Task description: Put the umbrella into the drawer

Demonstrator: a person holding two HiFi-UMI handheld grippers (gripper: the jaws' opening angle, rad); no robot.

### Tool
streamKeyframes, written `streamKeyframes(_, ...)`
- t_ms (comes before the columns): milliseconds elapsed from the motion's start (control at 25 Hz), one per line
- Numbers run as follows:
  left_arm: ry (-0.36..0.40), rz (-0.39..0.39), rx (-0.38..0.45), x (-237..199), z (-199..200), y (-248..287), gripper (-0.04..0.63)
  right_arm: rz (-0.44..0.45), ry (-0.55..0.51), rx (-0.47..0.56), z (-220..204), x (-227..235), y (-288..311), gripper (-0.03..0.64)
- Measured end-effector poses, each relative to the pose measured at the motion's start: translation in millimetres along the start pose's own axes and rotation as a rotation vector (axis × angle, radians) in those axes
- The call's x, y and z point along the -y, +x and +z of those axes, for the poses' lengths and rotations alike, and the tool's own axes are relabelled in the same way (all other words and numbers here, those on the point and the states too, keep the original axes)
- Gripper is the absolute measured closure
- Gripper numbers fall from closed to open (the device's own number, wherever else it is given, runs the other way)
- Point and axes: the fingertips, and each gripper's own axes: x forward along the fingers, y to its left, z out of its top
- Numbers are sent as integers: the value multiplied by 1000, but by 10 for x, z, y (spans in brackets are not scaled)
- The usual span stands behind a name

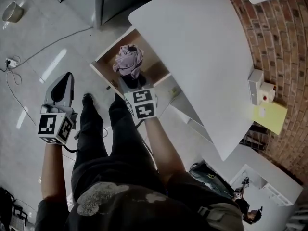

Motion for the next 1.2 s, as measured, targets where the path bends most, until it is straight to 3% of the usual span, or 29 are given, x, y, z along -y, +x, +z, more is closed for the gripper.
streamKeyframes(240,-74,57,-19,-38,-364,95,584,-2,12,-35,-142,254,437,382)
streamKeyframes(480,-35,70,-6,-115,-567,325,584,9,57,-67,-270,449,831,382)
streamKeyframes(760,-71,83,-11,-163,-665,538,584,-22,117,-132,-575,625,1128,382)
streamKeyframes(1200,-99,64,-71,-162,-932,604,584,-86,94,-214,-877,830,1453,380)
